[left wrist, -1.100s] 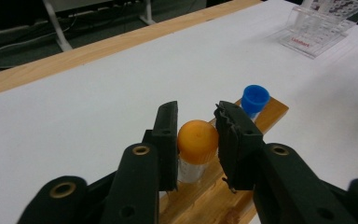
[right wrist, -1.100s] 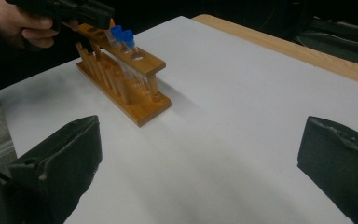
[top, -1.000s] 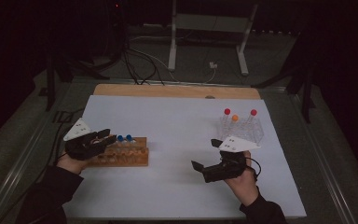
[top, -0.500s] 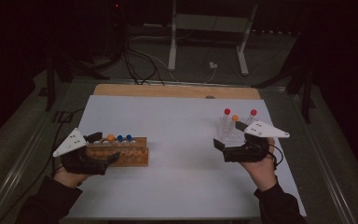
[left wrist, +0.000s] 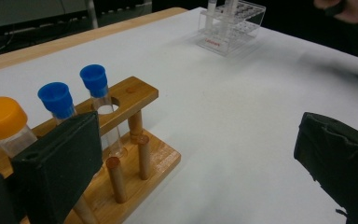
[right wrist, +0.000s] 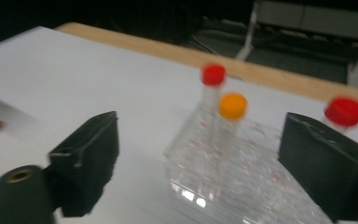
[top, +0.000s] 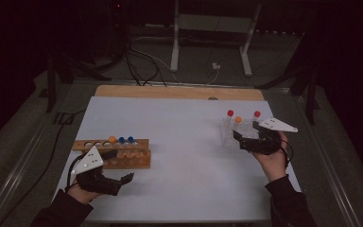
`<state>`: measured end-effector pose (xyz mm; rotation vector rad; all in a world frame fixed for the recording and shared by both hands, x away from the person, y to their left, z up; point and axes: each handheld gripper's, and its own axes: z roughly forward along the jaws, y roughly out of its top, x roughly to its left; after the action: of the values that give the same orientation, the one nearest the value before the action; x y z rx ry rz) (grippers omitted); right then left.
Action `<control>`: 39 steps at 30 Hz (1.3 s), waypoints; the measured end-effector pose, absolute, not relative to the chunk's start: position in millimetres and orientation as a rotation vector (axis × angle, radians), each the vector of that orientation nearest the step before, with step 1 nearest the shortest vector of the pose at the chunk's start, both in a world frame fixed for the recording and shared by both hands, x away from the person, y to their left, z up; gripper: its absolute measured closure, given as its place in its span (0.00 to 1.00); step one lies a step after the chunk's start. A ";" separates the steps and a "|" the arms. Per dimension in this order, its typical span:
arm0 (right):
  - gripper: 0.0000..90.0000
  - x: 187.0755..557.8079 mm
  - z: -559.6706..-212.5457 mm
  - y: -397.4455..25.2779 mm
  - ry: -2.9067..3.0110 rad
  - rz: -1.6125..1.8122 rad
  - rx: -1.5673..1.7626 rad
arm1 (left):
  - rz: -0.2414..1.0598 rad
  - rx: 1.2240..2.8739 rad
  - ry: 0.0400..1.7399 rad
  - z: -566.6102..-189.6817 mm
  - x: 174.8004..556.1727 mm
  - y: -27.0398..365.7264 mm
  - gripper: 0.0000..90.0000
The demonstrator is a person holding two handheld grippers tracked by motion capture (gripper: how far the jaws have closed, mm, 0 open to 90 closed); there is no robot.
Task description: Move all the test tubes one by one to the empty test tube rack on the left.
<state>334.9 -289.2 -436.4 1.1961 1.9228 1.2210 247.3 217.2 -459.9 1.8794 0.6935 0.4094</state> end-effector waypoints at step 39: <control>0.83 391.7 -463.9 -272.0 1.958 0.980 1.353 | 0.398 1.882 0.692 -461.2 247.6 218.5 0.02</control>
<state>391.7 -272.0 -463.9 1.3529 1.9585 0.9796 247.6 218.5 -461.2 1.8819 0.6923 0.3984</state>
